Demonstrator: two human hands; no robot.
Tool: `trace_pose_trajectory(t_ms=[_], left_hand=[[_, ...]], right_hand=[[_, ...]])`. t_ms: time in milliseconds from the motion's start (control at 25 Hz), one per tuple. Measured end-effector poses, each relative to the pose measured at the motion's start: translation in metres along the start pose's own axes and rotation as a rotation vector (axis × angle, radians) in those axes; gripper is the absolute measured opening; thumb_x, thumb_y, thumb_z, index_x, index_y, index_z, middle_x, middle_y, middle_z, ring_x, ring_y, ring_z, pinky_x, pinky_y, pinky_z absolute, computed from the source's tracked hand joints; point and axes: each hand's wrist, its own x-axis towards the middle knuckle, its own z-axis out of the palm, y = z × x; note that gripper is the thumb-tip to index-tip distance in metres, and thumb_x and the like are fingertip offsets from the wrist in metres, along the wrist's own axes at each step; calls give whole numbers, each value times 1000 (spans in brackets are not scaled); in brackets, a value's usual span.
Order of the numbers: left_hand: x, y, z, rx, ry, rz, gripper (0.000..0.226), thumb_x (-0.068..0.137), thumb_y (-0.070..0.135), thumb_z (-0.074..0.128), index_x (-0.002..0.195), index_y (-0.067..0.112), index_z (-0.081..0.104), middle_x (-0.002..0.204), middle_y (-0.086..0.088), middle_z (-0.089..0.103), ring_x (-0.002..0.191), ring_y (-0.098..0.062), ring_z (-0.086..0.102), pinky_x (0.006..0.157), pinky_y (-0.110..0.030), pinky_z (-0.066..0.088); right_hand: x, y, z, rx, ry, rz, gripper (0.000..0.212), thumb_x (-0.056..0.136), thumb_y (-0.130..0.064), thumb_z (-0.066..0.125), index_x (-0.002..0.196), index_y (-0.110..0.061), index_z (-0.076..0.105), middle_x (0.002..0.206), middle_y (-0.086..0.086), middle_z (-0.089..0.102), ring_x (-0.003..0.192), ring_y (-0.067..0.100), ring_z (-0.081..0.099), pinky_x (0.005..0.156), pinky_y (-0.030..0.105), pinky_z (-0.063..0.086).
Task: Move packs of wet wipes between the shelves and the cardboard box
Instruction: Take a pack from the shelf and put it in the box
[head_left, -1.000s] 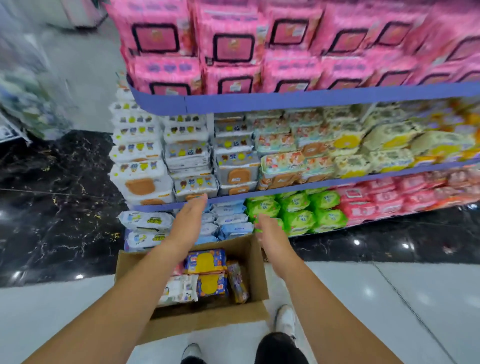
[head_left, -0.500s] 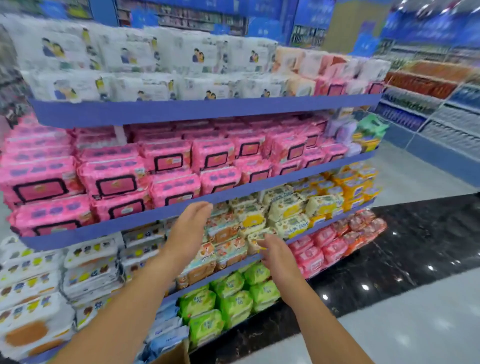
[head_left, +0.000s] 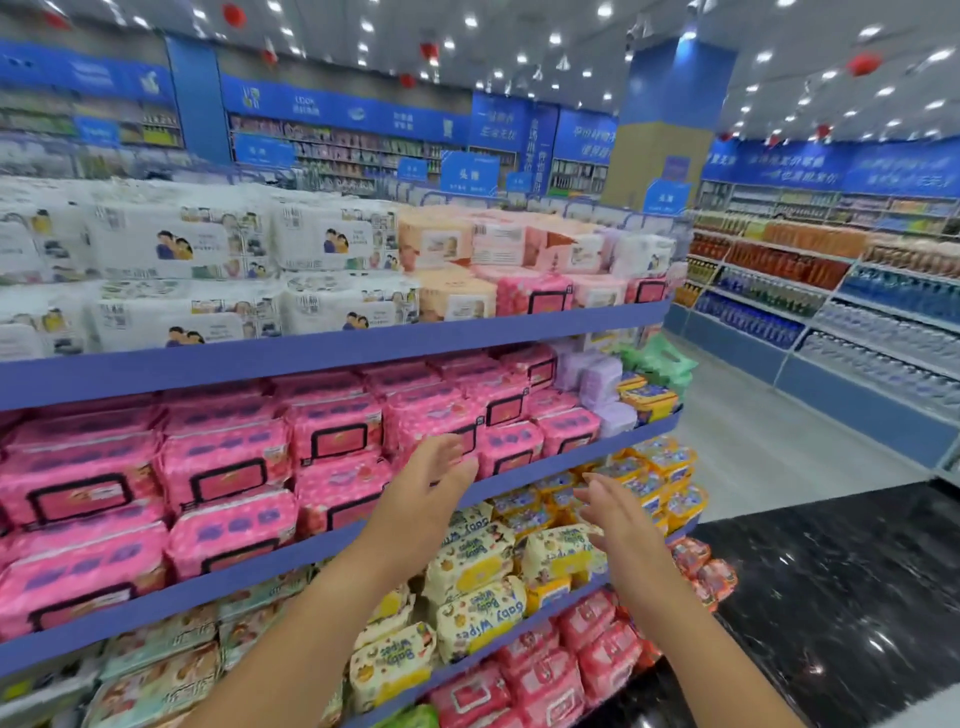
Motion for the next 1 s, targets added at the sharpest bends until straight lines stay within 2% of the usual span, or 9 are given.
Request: trace_pose_trajectory(t_ms=[80, 240, 400, 520, 600, 680, 800, 920, 1000], left_hand=[[30, -3, 7, -13, 23, 13, 59, 101, 52, 47, 155, 31, 34, 153, 19, 41, 140, -4, 40, 107, -27, 32], [93, -23, 24, -32, 114, 10, 56, 102, 48, 48, 154, 30, 36, 152, 18, 43, 140, -4, 41, 106, -25, 33], [181, -27, 59, -36, 143, 4, 49, 101, 48, 49, 147, 33, 42, 146, 19, 47, 136, -2, 44, 106, -24, 34], [248, -14, 102, -18, 139, -8, 47, 102, 46, 50, 146, 30, 44, 142, 18, 51, 129, -2, 48, 101, -23, 34], [289, -4, 138, 16, 114, -23, 43, 103, 44, 49, 143, 30, 47, 137, 18, 52, 125, -3, 49, 96, -21, 35], [331, -1, 173, 49, 86, -36, 43, 103, 45, 49, 143, 30, 46, 136, 18, 51, 126, -5, 49, 97, -22, 35], [395, -16, 227, 74, 103, -68, 44, 103, 47, 49, 144, 31, 44, 138, 17, 50, 127, -5, 49, 101, -26, 35], [453, -35, 283, 139, 108, -123, 36, 102, 39, 55, 136, 32, 45, 134, 15, 51, 130, -8, 49, 103, -26, 36], [497, -47, 312, 280, 133, -151, 40, 97, 37, 65, 132, 30, 47, 129, 13, 50, 127, -10, 49, 104, -29, 40]], right_hand=[[40, -3, -13, -27, -26, -31, 43, 80, -76, 47, 117, -54, 52, 138, -14, 55, 131, 12, 51, 112, 45, 41], [129, 10, -26, -69, -69, -43, 38, 99, -58, 42, 135, -44, 46, 145, -12, 49, 136, 15, 47, 114, 46, 39], [216, 12, -47, -101, -125, -49, 46, 97, -61, 41, 139, -43, 43, 148, -13, 45, 138, 14, 45, 114, 44, 37], [275, 13, -80, -67, -117, -80, 33, 102, -52, 39, 133, -43, 43, 146, -11, 47, 135, 12, 47, 108, 36, 39], [308, 20, -113, -50, -129, -74, 28, 103, -49, 38, 131, -43, 40, 139, -16, 45, 132, 9, 45, 106, 32, 37], [350, 33, -144, -37, -142, -60, 28, 104, -47, 39, 132, -42, 40, 135, -18, 41, 129, 8, 44, 110, 35, 38], [427, 63, -190, -42, -161, -61, 27, 104, -45, 42, 131, -42, 44, 143, -11, 48, 135, 13, 47, 115, 43, 39], [497, 90, -233, -89, -216, -68, 39, 105, -43, 43, 143, -35, 44, 145, -13, 46, 132, 7, 45, 110, 33, 38], [544, 105, -256, -165, -305, -76, 47, 105, -44, 42, 149, -29, 40, 145, -14, 43, 127, 3, 41, 105, 26, 34]])
